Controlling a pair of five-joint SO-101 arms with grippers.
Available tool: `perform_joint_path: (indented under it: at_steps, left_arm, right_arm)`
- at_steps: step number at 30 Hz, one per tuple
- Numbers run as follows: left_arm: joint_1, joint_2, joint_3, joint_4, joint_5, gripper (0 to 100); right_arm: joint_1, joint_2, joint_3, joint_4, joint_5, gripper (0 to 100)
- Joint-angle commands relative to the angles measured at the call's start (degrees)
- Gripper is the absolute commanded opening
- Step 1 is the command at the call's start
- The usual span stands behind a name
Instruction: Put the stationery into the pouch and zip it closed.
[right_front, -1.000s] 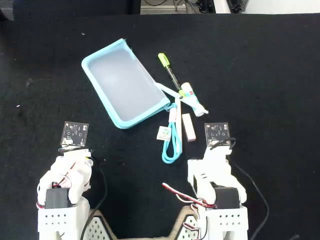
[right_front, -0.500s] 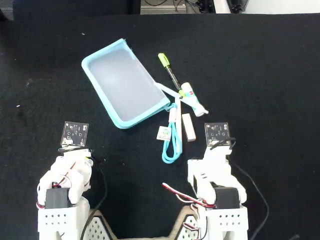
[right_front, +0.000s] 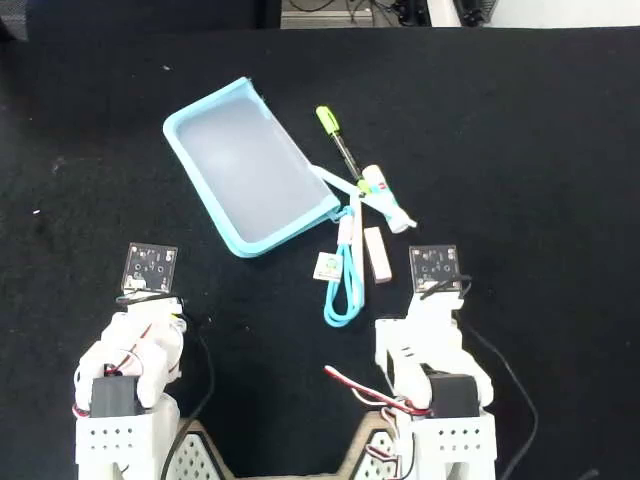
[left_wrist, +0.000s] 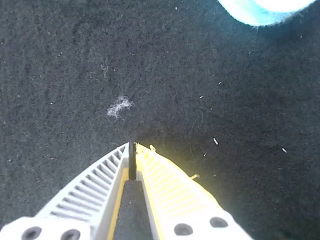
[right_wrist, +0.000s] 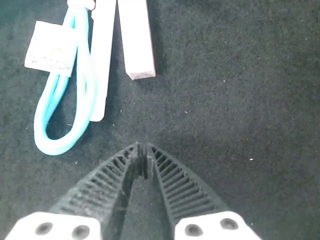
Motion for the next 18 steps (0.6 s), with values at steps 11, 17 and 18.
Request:
perform_joint_path:
  at_steps: [11,17,18]
  left_arm:
    - [0.57,-0.18,1.19,0.35,-0.35,3]
    - [0.48,-0.18,1.19,0.35,-0.44,3]
    - [0.48,-0.18,1.19,0.35,-0.44,3]
  right_arm:
    - [0.44,-5.41,-0.22,0.44,0.7,1.2]
    - [0.44,-5.41,-0.22,0.44,0.7,1.2]
    - [0.44,-5.41,-0.22,0.44,0.7,1.2]
